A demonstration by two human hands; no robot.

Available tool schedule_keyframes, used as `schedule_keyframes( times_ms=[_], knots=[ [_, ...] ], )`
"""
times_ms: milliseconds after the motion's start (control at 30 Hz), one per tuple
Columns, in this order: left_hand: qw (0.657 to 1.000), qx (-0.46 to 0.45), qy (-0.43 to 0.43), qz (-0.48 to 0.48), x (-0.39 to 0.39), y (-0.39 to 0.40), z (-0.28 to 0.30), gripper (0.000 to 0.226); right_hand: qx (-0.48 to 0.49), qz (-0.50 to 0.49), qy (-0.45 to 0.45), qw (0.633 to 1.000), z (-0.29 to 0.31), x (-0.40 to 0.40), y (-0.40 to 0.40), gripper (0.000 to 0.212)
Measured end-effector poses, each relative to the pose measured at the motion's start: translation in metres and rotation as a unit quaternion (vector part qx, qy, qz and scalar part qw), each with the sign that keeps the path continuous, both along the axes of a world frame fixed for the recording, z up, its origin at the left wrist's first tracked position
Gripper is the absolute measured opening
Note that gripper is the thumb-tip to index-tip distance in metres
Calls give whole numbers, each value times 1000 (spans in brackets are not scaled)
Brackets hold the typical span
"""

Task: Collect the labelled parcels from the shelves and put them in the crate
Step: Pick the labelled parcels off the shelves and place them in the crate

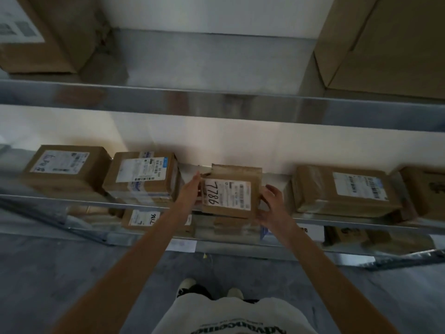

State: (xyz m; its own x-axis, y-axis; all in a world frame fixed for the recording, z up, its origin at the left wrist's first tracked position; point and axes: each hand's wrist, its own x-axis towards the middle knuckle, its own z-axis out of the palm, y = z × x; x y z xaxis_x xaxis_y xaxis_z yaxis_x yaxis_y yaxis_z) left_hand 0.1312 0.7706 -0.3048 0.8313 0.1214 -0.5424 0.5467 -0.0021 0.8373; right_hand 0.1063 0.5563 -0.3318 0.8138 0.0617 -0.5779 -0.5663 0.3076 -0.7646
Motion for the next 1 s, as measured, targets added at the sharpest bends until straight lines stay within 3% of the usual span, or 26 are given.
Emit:
schedule_keyframes(
  times_ms=[167,367,633,733,833,1000],
  knots=[
    [999,22,-30,-34,-21,-4,-2,40,-31,38,-42,998,-3,-3,5,55],
    [998,29,-59,1,-29,0,-5,37,-61,61,-59,994,2,-5,6,57],
    [997,-50,-56,29,-31,-3,-5,38,-66,45,-68,994,2,-7,6,52],
    [998,-36,-51,7,-26,-2,-15,42,-157,72,-70,982,2,-5,10,51],
    [999,-2,-19,-50,-16,-3,-25,44,-295,119,-102,943,-2,0,17,53],
    [997,11,10,-74,-1,8,-37,44,-322,151,-86,931,-10,17,30,57]
  ],
)
